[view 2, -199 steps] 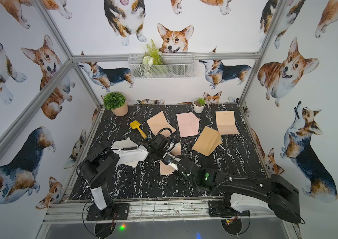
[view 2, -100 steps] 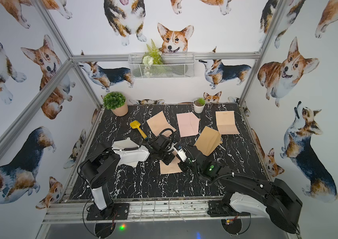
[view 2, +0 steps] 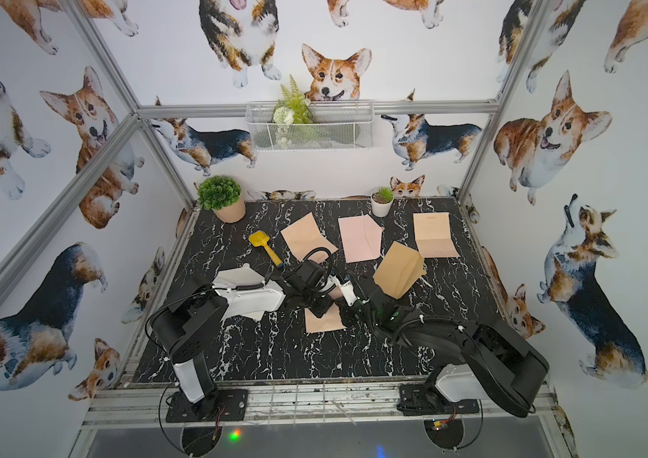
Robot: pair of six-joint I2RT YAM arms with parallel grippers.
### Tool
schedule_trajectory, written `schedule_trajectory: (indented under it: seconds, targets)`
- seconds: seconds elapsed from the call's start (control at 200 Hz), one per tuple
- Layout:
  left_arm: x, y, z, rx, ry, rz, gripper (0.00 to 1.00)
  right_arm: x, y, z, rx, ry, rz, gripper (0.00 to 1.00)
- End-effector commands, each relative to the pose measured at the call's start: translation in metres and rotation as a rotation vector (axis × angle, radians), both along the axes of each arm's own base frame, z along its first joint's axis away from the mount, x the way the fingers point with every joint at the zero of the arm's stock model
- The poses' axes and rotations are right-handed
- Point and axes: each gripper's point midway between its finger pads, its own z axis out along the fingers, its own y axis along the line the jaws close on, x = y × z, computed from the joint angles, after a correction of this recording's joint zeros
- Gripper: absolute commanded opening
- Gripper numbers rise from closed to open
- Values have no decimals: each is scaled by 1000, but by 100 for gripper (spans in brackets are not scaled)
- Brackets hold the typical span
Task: Take the letter paper out of the envelope
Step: Unfold the letter paper at the center of the board, then adjust the letter paper at the center of the board.
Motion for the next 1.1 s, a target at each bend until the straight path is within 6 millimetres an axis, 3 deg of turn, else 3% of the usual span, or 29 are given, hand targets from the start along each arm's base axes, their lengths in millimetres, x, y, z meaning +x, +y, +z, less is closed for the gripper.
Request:
schedule_trajectory:
  seconds: [0.0, 0.2, 0.586, 0.956, 0.976, 1.096]
  targets:
    - [-5, -13, 12, -76, -2, -56, 0, 14, 7, 16, 101, -26, -39, 0]
    - [-13, -20, 17, -127, 16, -99, 0, 30, 13, 16, 126, -13, -59, 0]
    - [-9, -13, 31, -149, -48, -78, 0, 38, 29, -1, 178, 46, -63, 0]
    - [16, 8, 44, -184, -88, 60, 0, 54, 33, -15, 173, 56, -115, 0]
    - [11, 17, 32, -159, -67, 75, 0, 55, 33, -16, 173, 56, -120, 0]
    - [18, 27, 30, -158, -60, 127, 0, 61, 33, -22, 162, 56, -144, 0]
